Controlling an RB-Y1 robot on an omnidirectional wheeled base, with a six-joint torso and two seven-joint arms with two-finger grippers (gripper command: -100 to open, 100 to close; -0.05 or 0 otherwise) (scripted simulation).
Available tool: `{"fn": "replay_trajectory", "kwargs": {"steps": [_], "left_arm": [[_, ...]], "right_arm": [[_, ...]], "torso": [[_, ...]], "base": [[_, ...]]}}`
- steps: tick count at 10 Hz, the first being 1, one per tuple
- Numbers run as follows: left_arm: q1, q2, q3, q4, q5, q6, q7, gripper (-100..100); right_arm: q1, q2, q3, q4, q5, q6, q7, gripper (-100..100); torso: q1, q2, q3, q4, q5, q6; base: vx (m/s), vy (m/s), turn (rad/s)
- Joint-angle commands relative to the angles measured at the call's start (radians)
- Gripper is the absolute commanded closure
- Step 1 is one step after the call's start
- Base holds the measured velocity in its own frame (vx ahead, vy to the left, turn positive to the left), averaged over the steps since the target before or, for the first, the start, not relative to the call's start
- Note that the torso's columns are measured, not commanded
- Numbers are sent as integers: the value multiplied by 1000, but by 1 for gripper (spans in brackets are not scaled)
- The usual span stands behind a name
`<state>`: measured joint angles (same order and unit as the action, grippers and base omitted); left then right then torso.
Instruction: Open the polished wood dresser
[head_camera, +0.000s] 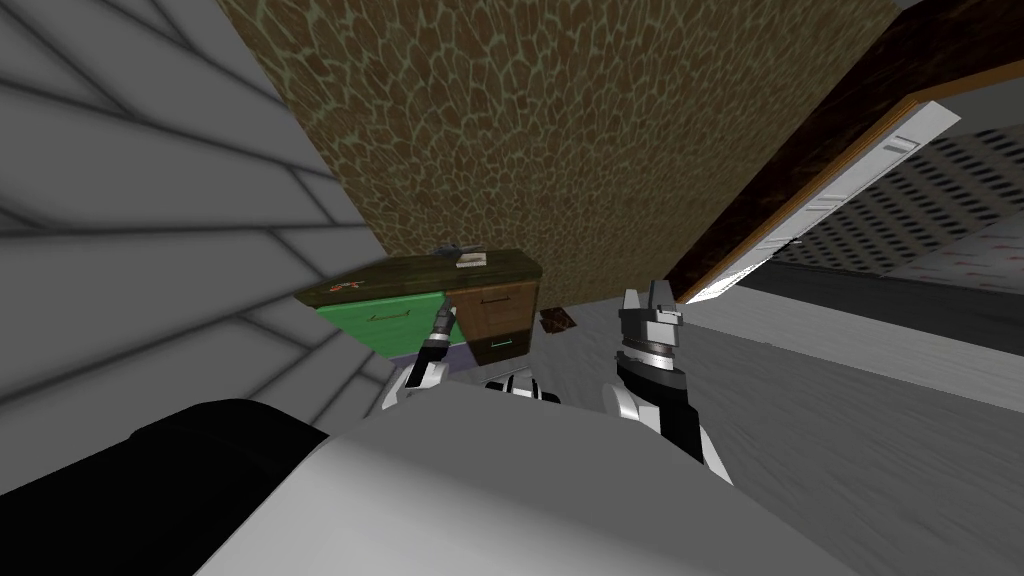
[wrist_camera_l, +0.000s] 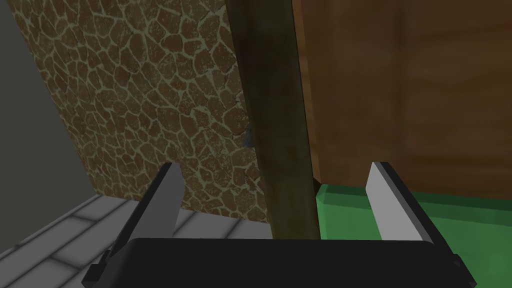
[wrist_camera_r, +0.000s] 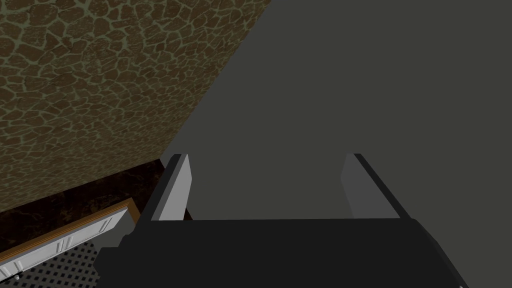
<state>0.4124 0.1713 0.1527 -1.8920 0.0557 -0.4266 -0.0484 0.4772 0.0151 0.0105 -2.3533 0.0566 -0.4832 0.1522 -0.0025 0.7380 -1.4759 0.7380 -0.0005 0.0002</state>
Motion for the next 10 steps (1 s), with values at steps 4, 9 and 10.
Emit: {"fn": "replay_trajectory", "kwargs": {"steps": [4,9,10], "left_arm": [[-15,-16,16,50,14,25,1,-100],[-28,-47,28,89,26,43,2,-100],[-32,-64,32,101,29,49,2,-100]], "right_arm": [[0,0,0,0,0,0,0,0],[0,0,0,0,0,0,0,0],[0,0,0,0,0,0,0,0]], "torso": [[3,0,0,0,1,0],[2,1,1,0,1,0],[-3,-1,-1,0,-1,0]], "base": [[45,-79,28],[35,-70,11],[72,-168,-5]]}}
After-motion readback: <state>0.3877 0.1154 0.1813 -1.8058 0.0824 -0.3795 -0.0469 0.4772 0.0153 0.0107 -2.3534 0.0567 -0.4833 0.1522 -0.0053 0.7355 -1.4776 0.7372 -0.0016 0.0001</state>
